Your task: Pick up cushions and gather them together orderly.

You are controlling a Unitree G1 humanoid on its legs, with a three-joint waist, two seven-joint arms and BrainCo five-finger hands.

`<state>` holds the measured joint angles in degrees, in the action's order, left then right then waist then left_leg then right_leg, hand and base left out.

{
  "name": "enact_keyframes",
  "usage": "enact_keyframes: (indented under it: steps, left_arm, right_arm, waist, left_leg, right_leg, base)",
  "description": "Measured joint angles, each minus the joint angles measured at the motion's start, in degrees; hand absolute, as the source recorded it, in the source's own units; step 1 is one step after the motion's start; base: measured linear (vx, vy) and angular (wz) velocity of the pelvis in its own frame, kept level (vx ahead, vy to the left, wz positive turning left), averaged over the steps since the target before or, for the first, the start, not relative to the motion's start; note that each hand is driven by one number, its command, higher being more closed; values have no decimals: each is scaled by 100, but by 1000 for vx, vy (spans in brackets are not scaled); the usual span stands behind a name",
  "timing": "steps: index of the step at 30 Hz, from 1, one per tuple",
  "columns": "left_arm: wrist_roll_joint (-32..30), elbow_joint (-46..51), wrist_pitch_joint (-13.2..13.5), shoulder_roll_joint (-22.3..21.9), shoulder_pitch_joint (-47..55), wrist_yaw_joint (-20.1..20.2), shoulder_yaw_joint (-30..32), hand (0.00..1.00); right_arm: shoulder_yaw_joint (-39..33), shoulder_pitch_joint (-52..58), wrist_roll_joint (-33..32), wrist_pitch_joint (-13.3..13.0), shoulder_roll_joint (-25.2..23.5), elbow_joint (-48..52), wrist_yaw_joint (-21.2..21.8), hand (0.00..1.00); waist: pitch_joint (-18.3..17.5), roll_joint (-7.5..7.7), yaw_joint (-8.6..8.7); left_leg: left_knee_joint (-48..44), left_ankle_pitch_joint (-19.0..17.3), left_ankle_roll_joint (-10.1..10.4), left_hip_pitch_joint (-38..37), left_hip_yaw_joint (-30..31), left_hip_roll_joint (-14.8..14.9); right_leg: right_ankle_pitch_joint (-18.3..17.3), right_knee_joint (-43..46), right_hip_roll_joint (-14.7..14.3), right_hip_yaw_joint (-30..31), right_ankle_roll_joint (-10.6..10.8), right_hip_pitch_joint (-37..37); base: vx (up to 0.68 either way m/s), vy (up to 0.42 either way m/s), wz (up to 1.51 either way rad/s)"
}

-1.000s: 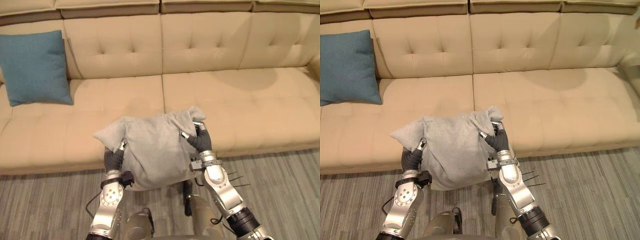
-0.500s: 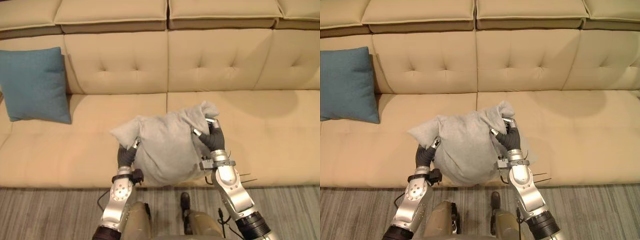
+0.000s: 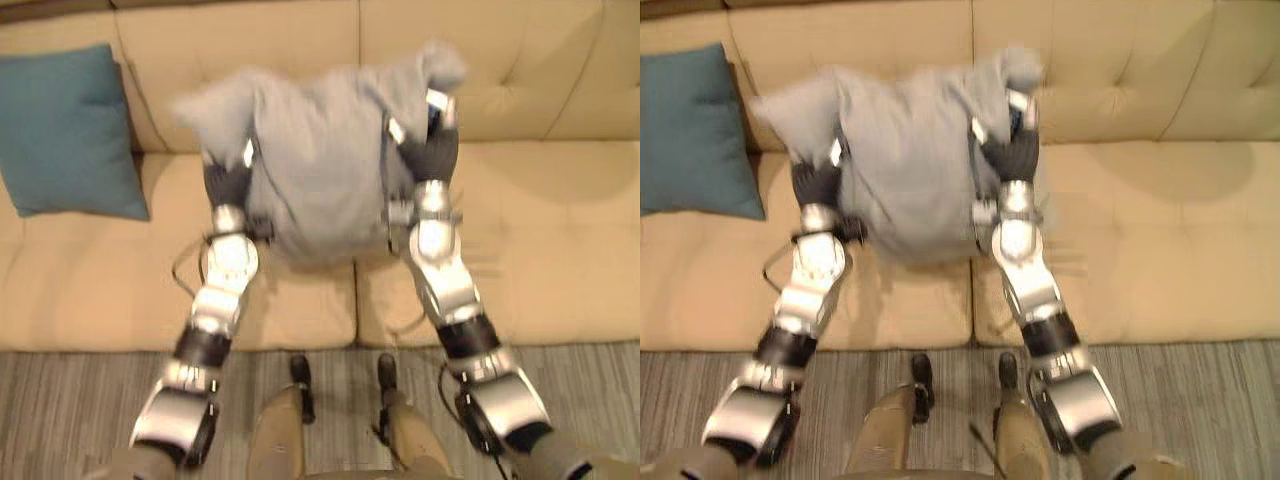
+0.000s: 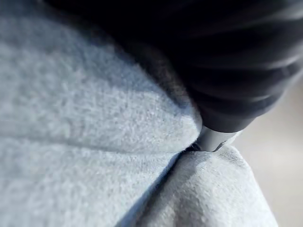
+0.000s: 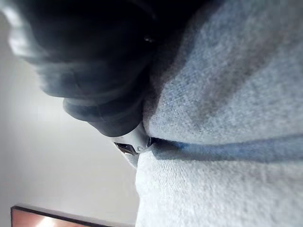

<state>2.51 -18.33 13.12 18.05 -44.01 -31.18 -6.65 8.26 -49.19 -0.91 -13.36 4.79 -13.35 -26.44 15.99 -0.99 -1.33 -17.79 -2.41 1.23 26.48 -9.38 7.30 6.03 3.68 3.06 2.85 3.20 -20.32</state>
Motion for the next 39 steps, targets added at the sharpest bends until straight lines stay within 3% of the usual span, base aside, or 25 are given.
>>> enact_keyframes:
  steps: [4, 10, 13, 14, 17, 18, 28, 33, 37, 39]
  left_arm:
    - [-489, -625, -46, 299, -1603, -412, 155, 100]
    - [-534, -1721, -55, 321, -3044, -543, 386, 100]
    - [-391, -2381, -53, 300, -3510, -499, 401, 100]
    - [-293, -2534, -47, 300, -3597, -492, 405, 100]
    - [-70, -2672, 27, 301, -3706, -465, 515, 100]
    - [-34, -2671, 71, 304, -3739, -465, 531, 0]
    - [469, -2718, 182, 864, -3854, -123, 725, 0]
    - [804, -2700, 177, 1490, -3759, 269, 753, 0]
    - [1185, -1995, 220, 1892, -3053, 515, 1112, 0]
    - [1393, -1852, 251, 2015, -2718, 642, 1240, 0]
  right_arm:
    - [-523, -1391, 406, -12, 35, -847, -439, 100]
    - [-863, -2716, 836, 120, 164, -2085, -973, 100]
    - [-871, -3267, 948, 274, 357, -2695, -1009, 100]
    - [-865, -3445, 1010, 279, 411, -2872, -1009, 0]
    - [-856, -3720, 1128, 306, 498, -3012, -1051, 0]
    - [-854, -3740, 1172, 305, 516, -3012, -1085, 0]
    - [-836, -3819, 1142, 322, 1257, -2787, -1227, 0]
    - [-967, -3602, 266, 237, 1982, -2208, -1045, 0]
    - [-1184, -2867, -428, 171, 2563, -1510, -668, 0]
    - [-1293, -2432, -819, 88, 2709, -1178, -456, 0]
  waist:
    - [446, 35, 21]
    - [748, 42, 31]
    - [839, 35, 74]
    - [907, 35, 76]
    - [1013, 41, 71]
    - [1017, 39, 59]
    - [1072, 45, 64]
    - [1077, 47, 72]
    - [1077, 47, 50]
    - [1077, 47, 52]
  left_leg:
    - [375, 409, 5, 316, 89, -43]
    - [1309, 1127, 98, 695, 202, -81]
    - [1722, 1431, 126, 945, 281, -77]
    - [1809, 1495, 152, 1011, 285, -68]
    - [1907, 1569, 169, 1218, 295, -39]
    - [1958, 1602, 194, 1234, 299, -37]
    - [2019, 1607, 199, 1392, 286, -29]
    - [1986, 1607, 199, 1371, 264, 7]
    - [1935, 1605, 201, 1246, 207, 52]
    - [1928, 1601, 205, 1138, 190, 29]
  right_leg:
    - [140, -18, -9, -84, -29, -424]
    - [334, -117, -20, -249, -116, -1122]
    - [418, -191, -55, -339, -138, -1491]
    - [443, -191, -69, -353, -148, -1586]
    - [463, -200, -98, -390, -153, -1829]
    - [463, -202, -100, -399, -153, -1864]
    - [463, -193, -103, -418, -153, -2051]
    - [462, -135, -101, -429, -152, -2051]
    - [456, 137, -120, -456, -150, -2048]
    - [283, 334, -91, -442, -157, -2020]
  base:
    - [-114, -69, 13]
    - [-57, -65, 11]
    - [-36, -46, 9]
    - [-16, -31, 1]
    - [0, 0, 0]
    - [0, 0, 0]
    - [28, 51, 0]
    - [6, 58, -2]
    - [-11, 44, -3]
    - [-35, 26, 8]
